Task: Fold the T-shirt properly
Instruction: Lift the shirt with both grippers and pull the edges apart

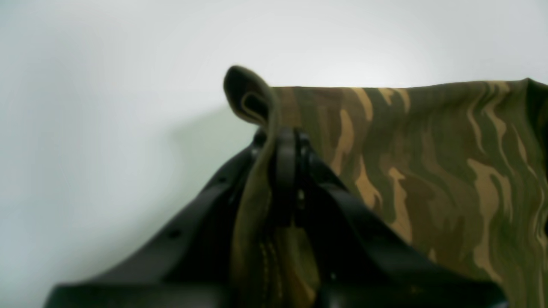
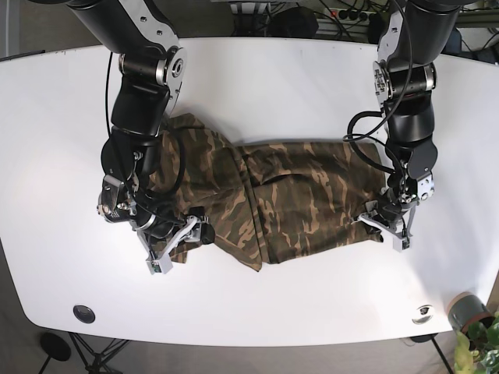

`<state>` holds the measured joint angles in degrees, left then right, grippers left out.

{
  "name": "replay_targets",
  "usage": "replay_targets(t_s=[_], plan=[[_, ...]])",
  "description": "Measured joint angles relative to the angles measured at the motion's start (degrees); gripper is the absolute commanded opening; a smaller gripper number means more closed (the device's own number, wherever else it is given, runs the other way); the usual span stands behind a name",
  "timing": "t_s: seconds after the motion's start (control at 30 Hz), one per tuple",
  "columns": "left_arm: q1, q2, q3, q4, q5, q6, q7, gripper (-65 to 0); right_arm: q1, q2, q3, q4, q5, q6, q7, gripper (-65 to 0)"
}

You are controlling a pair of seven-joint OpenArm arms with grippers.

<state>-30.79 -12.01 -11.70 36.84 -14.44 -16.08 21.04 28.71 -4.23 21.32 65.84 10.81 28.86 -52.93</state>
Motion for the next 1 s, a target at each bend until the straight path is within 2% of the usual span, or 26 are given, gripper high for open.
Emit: replay_targets(t_s=[0.1,0.4,0.43,0.53,0.6,0.7,0.8,0.9,1.0], plan=[[0.0,0.0,0.0,0.0,0.0,0.0,0.0,-65.0,1.2,0.5,0.2,-2.8,-0.3,-1.73,0.7,-23.3],[0.0,0.1,0.0,0.0,0.0,0.0,0.0,-65.0,5.2,0.5,0.0,-12.1,-0.9,-1.92,3.1,-23.5],[0.0,0.1,0.0,0.0,0.0,0.0,0.0,-65.0,5.2,0.3,0.0,-12.8,-0.9,-2.43,3.3,-23.5],[0.0,0.0,0.0,0.0,0.0,0.0,0.0,-65.0,4.9,0.1,0.0,-13.4,-0.5,-6.05,3.3,-23.5],[0.0,0.0,0.0,0.0,0.0,0.0,0.0,-65.0,4.8,0.3,0.1,-13.5,-0.4,-7.76,4.4,-23.5],[0.0,0.1,0.0,0.0,0.0,0.0,0.0,-65.0,4.9,0.4,0.1,-13.6,-0.3,-9.29,6.1,-23.6],[0.0,0.1,0.1,0.0,0.0,0.0,0.0,-65.0,4.9,0.4,0.1,-13.6,-0.5,-10.75,7.0,-28.4],[0.0,-0.1,1.7,0.0,0.0,0.0,-0.1,-65.0,4.9,0.3,0.1,-13.6,-0.5,-10.95,7.3,-37.3],[0.0,-0.1,2.1,0.0,0.0,0.0,-0.4,-65.0,4.9,0.3,0.1,-13.6,-0.4,-10.97,7.4,-41.7]])
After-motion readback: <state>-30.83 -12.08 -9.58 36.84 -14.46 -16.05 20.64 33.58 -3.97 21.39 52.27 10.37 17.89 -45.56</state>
